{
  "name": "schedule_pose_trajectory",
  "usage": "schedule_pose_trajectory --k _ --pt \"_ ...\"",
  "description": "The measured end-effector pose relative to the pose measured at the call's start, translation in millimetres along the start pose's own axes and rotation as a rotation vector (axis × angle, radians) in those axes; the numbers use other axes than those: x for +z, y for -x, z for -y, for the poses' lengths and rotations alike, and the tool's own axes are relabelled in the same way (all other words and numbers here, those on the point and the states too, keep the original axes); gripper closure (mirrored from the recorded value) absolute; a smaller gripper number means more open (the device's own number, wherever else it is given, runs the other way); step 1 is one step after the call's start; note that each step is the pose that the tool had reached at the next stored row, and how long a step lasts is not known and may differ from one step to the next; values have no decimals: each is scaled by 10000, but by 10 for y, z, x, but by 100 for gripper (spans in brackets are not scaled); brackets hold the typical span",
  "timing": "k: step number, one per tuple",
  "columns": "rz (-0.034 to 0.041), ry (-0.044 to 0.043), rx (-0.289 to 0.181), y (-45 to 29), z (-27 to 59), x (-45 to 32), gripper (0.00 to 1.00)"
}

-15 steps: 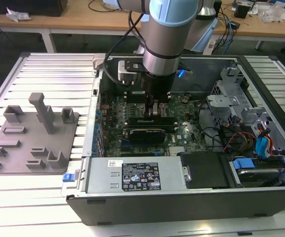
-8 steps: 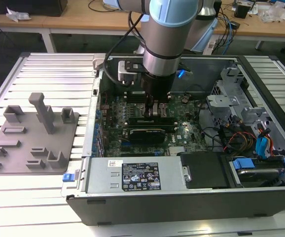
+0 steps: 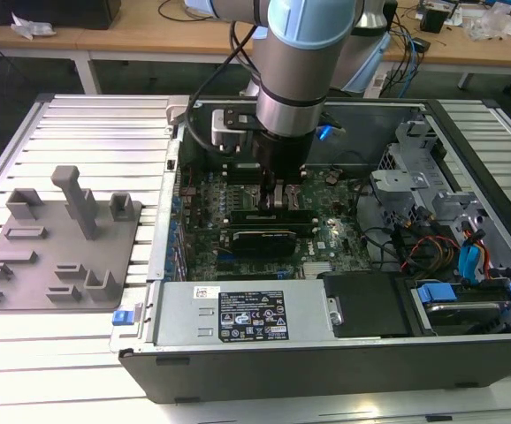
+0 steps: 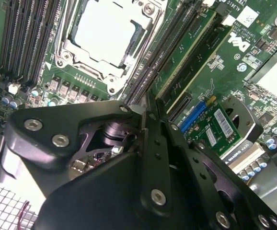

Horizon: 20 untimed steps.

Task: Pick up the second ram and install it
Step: 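Insert the second ram into the second slot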

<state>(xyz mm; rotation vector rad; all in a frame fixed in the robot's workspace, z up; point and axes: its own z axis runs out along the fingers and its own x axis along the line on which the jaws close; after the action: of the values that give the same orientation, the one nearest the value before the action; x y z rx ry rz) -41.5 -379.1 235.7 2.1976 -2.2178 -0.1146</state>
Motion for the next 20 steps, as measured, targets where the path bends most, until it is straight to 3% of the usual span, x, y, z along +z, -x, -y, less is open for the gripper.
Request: schedule_pose_trajectory --k 20 --pt "10 3 -1 -6 8 123 91"
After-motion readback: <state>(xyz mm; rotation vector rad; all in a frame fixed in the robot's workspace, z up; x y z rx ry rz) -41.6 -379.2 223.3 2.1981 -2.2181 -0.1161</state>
